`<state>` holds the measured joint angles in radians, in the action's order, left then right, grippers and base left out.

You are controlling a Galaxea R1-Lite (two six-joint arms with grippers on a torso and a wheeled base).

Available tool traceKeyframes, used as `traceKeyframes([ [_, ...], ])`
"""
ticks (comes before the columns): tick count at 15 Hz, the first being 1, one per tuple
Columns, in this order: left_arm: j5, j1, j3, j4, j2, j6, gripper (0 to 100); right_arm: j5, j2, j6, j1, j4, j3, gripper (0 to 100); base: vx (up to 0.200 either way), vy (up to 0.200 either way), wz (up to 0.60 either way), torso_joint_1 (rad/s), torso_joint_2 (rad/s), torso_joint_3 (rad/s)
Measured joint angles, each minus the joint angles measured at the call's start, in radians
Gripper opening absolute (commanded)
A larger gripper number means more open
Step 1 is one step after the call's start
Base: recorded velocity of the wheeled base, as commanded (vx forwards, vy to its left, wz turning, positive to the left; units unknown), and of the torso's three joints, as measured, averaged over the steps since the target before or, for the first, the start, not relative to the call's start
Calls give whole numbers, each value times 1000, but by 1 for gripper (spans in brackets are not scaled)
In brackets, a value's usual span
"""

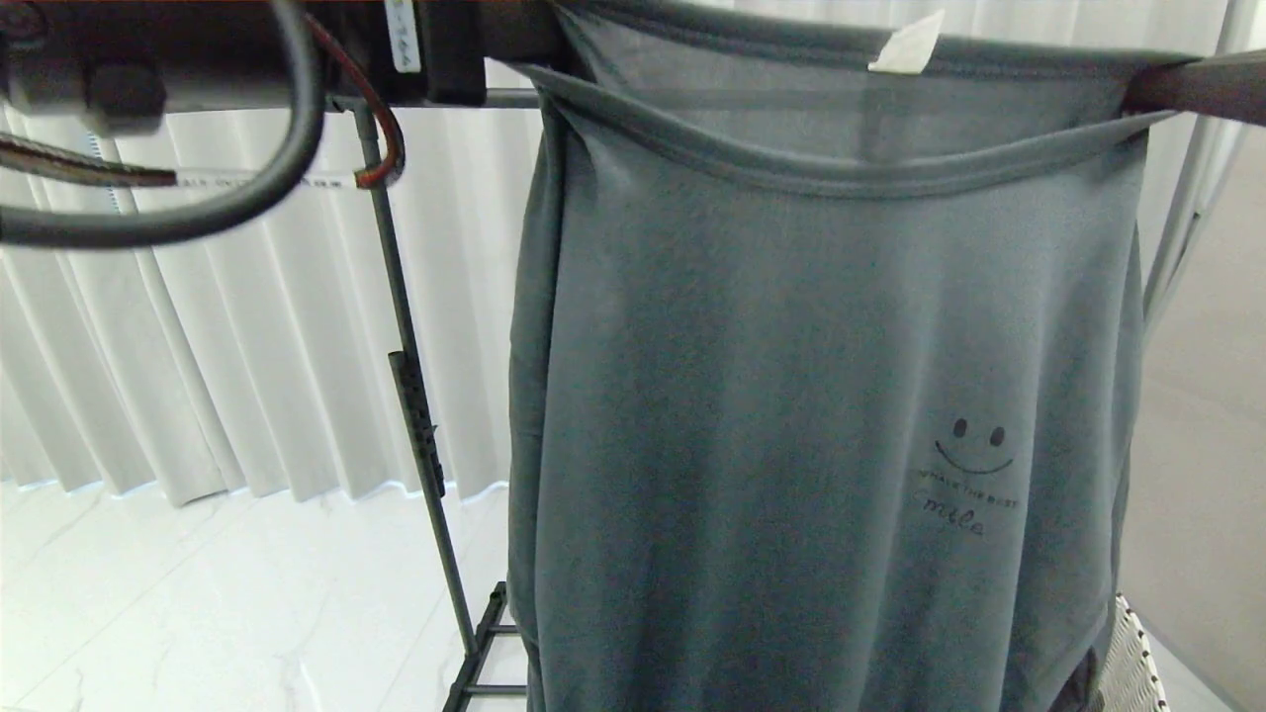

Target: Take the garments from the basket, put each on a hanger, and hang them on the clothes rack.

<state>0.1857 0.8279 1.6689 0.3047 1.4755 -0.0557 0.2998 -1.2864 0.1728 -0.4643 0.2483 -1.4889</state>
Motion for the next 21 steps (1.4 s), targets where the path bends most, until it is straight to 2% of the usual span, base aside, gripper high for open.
traceKeyframes([
  [3, 0, 14, -81, 1, -11, 4, 0, 0, 41, 0, -9, -2, 96, 0, 0, 0, 0, 0, 0, 0],
  [8, 0, 20, -85, -4, -22, 3, 0, -2, 73, -1, -14, -4, 138, 0, 0, 0, 0, 0, 0, 0],
  [9, 0, 20, -85, -4, -22, 3, 0, -5, 76, -1, -14, -3, 145, 100, 0, 0, 0, 0, 0, 0],
  [12, 4, 18, -84, -6, -22, 3, 0, -3, 98, 0, -14, 0, 189, 100, 0, 0, 0, 0, 0, 0],
  [14, 45, 15, -86, -6, -19, 4, 0, 13, 140, -1, -15, 0, 247, 100, 0, 0, 0, 0, 0, 0],
  [17, 70, 16, -102, -6, -14, 6, 0, 74, 212, -86, -4, -5, 303, 100, 0, 0, 0, 0, 0, 0],
  [21, 137, 11, -106, -5, -2, 1, 0, 73, 247, -103, 33, -18, 312, 100, 0, 0, 0, 0, 0, 0],
])
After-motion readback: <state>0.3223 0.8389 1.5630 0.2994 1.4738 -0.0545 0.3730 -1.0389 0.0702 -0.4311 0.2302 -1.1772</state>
